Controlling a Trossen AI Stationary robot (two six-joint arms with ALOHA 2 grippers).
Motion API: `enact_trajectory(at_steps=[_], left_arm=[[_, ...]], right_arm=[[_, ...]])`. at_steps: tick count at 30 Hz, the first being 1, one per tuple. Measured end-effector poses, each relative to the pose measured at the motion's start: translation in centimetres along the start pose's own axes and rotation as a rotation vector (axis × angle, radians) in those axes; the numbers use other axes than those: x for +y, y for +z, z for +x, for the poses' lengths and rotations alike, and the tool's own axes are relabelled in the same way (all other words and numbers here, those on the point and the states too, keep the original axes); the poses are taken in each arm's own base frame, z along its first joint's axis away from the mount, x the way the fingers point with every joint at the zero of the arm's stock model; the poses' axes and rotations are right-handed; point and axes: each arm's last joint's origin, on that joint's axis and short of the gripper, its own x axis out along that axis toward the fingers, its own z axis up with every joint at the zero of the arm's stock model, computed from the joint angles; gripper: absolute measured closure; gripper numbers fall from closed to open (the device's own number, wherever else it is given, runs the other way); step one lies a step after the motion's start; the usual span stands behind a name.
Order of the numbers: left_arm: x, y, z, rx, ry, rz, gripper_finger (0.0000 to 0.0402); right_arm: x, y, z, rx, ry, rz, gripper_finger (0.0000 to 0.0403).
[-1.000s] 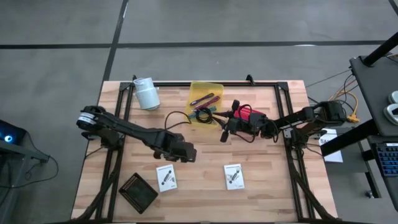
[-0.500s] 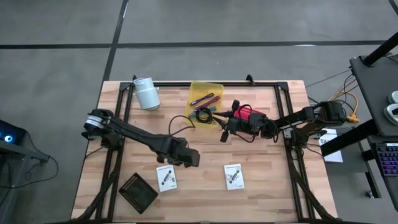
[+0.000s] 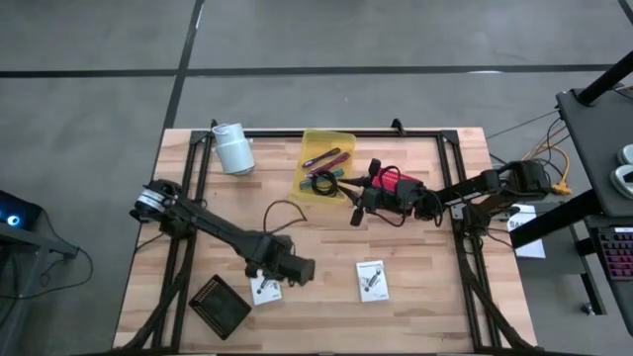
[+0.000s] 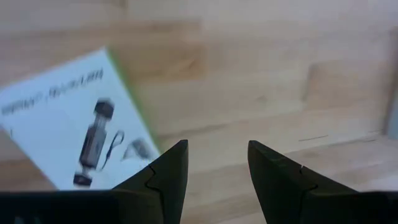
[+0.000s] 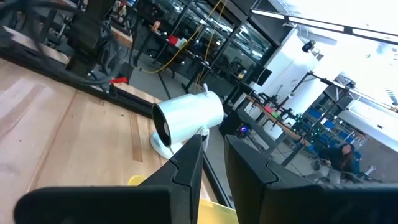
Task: Pick and place items into bin
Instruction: Put the left white card reader box into the black bin
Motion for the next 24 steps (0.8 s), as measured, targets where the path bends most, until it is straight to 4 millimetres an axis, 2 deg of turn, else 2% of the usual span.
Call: enact_trajectory(at_steps=[4, 9, 14, 24], left_arm=[[0.5, -1.5, 0.7, 0.006, 0.022, -0.042, 0.0252], [0.7, -2.3, 2.1, 0.005, 0.047, -0.053, 0.0252], [0.8, -2.5, 3.1, 0.006, 0.071, -0.042, 0.0252], [1.1, -2.6, 3.6, 0.008, 0.093, -0.041, 0.0252]], right_arm=[[0.0, 0.0, 0.0, 0.001, 0.001, 0.0, 0.0346], [0.0, 0.0, 0.0, 0.002, 0.001, -0.001, 0.0346], [0.0, 0.0, 0.0, 0.002, 0.002, -0.001, 0.0346], [0.0, 0.0, 0.0, 0.002, 0.002, -0.001, 0.0346]])
